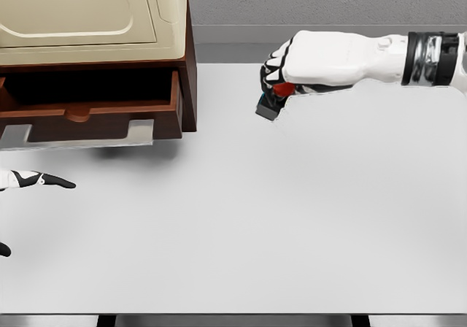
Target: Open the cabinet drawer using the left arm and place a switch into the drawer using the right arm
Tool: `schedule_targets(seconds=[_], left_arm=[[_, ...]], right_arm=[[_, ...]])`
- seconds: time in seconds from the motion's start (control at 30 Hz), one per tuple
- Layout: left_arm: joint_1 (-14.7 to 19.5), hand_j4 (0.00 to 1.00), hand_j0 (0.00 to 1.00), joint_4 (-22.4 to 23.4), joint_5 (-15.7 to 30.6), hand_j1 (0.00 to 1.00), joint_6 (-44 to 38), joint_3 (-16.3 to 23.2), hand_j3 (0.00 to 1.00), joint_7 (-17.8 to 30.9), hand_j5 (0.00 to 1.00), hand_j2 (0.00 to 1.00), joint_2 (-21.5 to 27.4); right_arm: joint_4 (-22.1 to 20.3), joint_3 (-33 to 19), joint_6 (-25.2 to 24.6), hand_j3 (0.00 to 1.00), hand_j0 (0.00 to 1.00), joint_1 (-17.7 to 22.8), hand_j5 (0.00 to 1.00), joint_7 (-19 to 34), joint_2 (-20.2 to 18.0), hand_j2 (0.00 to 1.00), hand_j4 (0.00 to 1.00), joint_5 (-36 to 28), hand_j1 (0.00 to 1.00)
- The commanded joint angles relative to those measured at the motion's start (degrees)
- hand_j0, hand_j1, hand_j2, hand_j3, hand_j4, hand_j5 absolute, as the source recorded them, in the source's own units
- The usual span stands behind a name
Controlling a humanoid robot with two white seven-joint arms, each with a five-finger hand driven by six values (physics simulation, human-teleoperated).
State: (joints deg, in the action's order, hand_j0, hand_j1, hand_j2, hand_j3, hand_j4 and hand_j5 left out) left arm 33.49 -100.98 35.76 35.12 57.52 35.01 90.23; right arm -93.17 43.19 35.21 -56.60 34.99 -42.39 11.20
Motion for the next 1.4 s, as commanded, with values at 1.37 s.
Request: schedule_targets(seconds=[1.37], left_arm=[[-0.1,1.0,1.0,0.0,-1.6,1.0,-0.1,0.8,1.0,0.0,1.0,1.0,-0.8]], right_arm=[[35.3,21.1,-0.2,0.36,0.36,-26.9,0.36,0.0,37.6,0.36,0.36,-1.1,0.36]])
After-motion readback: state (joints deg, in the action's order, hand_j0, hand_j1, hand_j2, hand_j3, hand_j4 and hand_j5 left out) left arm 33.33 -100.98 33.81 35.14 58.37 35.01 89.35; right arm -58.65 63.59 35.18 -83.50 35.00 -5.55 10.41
